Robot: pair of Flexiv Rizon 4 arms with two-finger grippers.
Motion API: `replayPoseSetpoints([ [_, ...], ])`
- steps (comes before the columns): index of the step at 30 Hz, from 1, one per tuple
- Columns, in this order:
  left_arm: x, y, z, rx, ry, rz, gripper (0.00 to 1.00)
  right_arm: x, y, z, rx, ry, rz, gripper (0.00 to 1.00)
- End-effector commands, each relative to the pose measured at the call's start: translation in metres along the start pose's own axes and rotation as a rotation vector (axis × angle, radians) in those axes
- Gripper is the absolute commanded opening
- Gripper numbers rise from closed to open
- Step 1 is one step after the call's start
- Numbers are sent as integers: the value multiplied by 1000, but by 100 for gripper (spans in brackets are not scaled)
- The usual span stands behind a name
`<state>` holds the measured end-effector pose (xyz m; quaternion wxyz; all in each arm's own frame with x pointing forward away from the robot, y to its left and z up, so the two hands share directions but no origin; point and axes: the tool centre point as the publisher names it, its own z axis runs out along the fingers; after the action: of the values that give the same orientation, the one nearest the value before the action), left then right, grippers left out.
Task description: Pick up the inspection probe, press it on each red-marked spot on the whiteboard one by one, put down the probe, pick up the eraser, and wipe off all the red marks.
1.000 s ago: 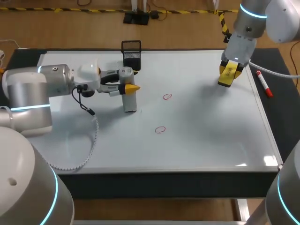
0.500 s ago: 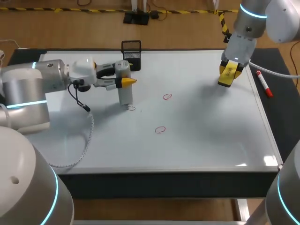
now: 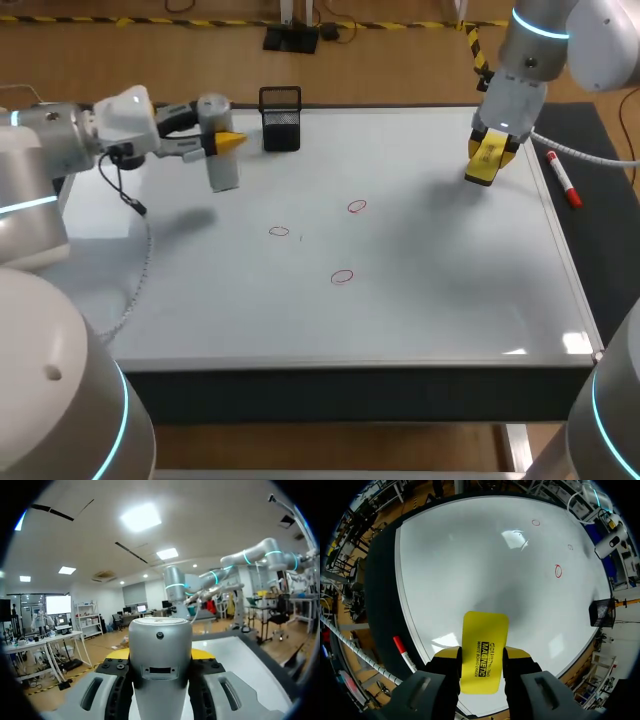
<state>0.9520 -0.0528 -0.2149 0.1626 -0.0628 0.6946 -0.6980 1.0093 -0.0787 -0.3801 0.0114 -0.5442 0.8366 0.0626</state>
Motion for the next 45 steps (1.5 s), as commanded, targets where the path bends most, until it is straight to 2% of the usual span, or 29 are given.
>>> replayPoseSetpoints([
  [1,-1,-10,-26,-7,-58,3,0,0,-1,-1,1,4,-2,0],
  [13,-25,-9,-82,-34,-203,4,0,0,-1,-1,1,4,-2,0],
  [21,-41,-7,-106,-39,-271,4,0,0,-1,-1,1,4,-2,0],
  [29,-47,-4,-109,-25,-295,0,0,0,-1,-1,1,4,-2,0],
  [45,-48,-4,-108,-14,-303,-4,0,-2,-1,-3,2,7,-3,0],
])
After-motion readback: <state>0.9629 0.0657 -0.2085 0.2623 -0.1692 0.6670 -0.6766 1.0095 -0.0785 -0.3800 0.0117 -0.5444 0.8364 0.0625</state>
